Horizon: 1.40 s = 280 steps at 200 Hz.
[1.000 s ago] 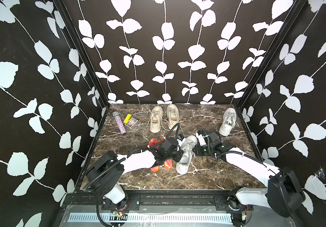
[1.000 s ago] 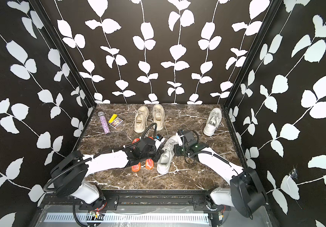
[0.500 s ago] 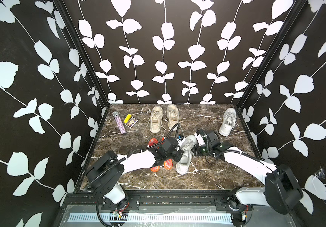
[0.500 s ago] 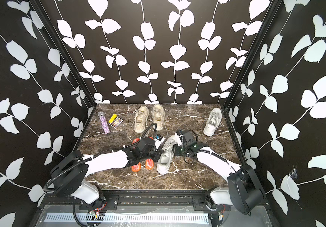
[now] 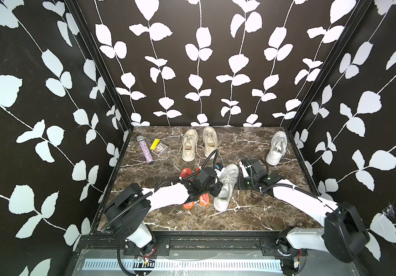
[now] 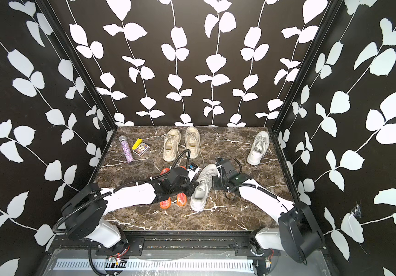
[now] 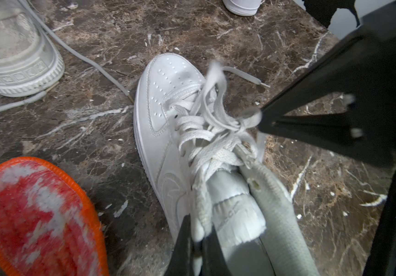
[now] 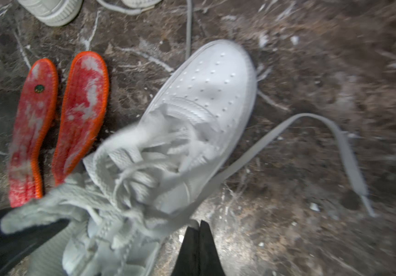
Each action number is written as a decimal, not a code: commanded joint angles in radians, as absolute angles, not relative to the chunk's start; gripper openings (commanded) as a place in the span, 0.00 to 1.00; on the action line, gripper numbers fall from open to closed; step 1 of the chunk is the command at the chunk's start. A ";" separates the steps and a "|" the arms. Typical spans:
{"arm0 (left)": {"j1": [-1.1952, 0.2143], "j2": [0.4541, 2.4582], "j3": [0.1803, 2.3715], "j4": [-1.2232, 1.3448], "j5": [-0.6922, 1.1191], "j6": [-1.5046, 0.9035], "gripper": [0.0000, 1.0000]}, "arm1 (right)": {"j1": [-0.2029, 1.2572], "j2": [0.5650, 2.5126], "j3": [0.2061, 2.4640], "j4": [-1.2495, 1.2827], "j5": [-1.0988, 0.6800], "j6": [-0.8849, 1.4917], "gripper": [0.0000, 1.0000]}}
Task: Remove the insole from the shoe
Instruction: Untie the shoelace on the shoe.
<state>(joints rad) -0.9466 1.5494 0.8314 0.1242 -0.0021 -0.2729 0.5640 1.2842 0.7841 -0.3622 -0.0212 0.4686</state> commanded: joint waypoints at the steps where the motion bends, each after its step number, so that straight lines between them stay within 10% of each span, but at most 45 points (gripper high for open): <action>1: -0.942 1.506 0.848 0.141 -0.065 -0.286 0.00 | 0.568 1.247 0.778 -0.411 0.088 0.482 0.00; 280: -0.941 1.515 0.876 0.130 0.017 -0.270 0.00 | 0.173 1.022 0.749 -0.554 0.063 0.525 0.00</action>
<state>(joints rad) -0.9455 1.5402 0.8330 0.1059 -0.0196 -0.2794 0.1757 1.0363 0.7570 -0.5529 0.0658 0.5343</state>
